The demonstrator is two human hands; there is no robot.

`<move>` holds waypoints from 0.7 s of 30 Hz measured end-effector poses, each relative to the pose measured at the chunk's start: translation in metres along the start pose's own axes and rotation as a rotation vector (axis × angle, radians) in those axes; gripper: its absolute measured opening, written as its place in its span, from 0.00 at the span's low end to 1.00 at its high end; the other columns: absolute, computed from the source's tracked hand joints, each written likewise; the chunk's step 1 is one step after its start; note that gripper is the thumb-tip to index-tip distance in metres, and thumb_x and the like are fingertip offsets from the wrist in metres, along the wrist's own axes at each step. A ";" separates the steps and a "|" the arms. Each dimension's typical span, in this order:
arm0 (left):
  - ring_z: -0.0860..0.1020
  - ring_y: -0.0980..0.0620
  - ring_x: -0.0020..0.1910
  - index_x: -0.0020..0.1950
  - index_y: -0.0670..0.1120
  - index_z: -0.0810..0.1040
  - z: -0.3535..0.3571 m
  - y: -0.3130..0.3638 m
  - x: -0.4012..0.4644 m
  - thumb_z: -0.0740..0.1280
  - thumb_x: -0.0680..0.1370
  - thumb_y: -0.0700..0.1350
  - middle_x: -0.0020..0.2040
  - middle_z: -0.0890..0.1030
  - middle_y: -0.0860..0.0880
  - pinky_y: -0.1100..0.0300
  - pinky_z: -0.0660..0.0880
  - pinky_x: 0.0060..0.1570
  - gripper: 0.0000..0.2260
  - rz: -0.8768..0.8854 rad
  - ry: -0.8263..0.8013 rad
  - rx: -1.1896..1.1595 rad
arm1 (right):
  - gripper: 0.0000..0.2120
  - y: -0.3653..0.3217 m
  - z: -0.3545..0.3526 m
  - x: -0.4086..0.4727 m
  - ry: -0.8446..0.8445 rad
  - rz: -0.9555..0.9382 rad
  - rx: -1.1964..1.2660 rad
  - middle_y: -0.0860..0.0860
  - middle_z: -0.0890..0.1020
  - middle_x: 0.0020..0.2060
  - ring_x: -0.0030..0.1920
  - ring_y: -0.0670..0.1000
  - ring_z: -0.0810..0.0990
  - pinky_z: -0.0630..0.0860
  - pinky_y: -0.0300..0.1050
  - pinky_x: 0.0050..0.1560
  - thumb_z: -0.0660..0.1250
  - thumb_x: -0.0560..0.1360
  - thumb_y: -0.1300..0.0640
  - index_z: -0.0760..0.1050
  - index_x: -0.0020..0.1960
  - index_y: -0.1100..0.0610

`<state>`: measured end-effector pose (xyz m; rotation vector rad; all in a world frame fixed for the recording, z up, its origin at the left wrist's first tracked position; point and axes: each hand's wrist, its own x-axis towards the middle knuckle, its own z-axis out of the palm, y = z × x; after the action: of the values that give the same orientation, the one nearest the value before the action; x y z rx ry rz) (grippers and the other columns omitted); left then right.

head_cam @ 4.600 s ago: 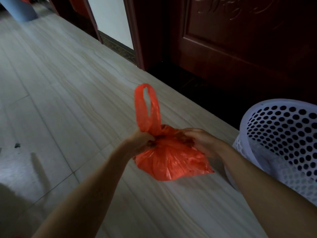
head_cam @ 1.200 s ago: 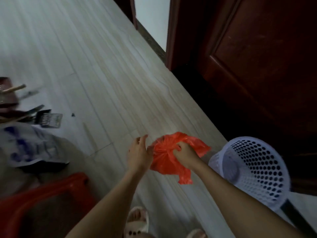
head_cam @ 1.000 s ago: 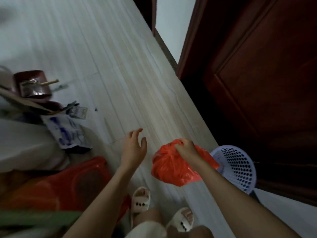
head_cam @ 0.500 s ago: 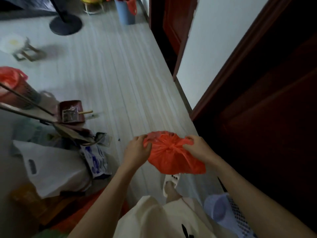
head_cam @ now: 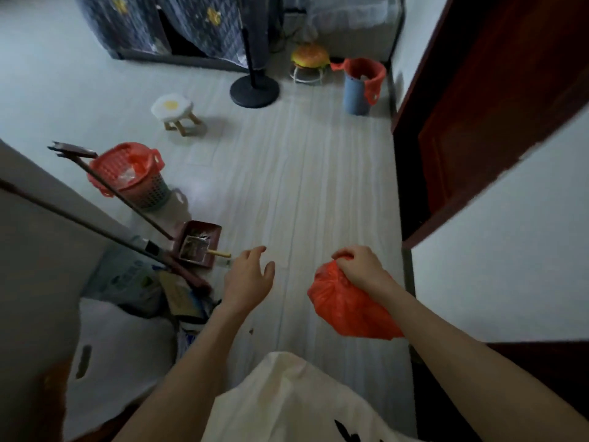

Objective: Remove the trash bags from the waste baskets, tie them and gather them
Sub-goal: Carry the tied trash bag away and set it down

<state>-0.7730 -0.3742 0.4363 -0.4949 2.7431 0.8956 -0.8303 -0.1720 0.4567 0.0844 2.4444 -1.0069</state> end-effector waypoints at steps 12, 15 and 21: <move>0.69 0.43 0.66 0.70 0.48 0.64 -0.137 -0.004 0.325 0.58 0.78 0.52 0.68 0.70 0.44 0.46 0.62 0.66 0.21 -0.195 0.186 0.082 | 0.13 -0.214 -0.047 0.346 -0.030 -0.105 -0.166 0.58 0.81 0.57 0.59 0.57 0.77 0.71 0.43 0.59 0.61 0.74 0.60 0.78 0.57 0.61; 0.68 0.44 0.67 0.70 0.48 0.64 -0.184 0.000 0.391 0.58 0.78 0.52 0.69 0.69 0.44 0.46 0.61 0.67 0.22 -0.157 0.257 0.118 | 0.13 -0.276 -0.049 0.406 -0.037 -0.165 -0.227 0.58 0.82 0.55 0.57 0.58 0.78 0.72 0.44 0.57 0.61 0.75 0.57 0.79 0.55 0.60; 0.65 0.46 0.69 0.71 0.49 0.62 -0.265 -0.026 0.543 0.57 0.78 0.52 0.70 0.67 0.46 0.44 0.58 0.71 0.22 -0.192 0.298 0.144 | 0.13 -0.415 -0.033 0.543 0.015 -0.450 -0.473 0.55 0.83 0.52 0.54 0.59 0.78 0.74 0.49 0.51 0.59 0.75 0.51 0.79 0.51 0.54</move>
<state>-1.2891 -0.6887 0.4688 -0.9108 2.9261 0.6156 -1.4186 -0.5187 0.4933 -0.6403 2.7063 -0.5608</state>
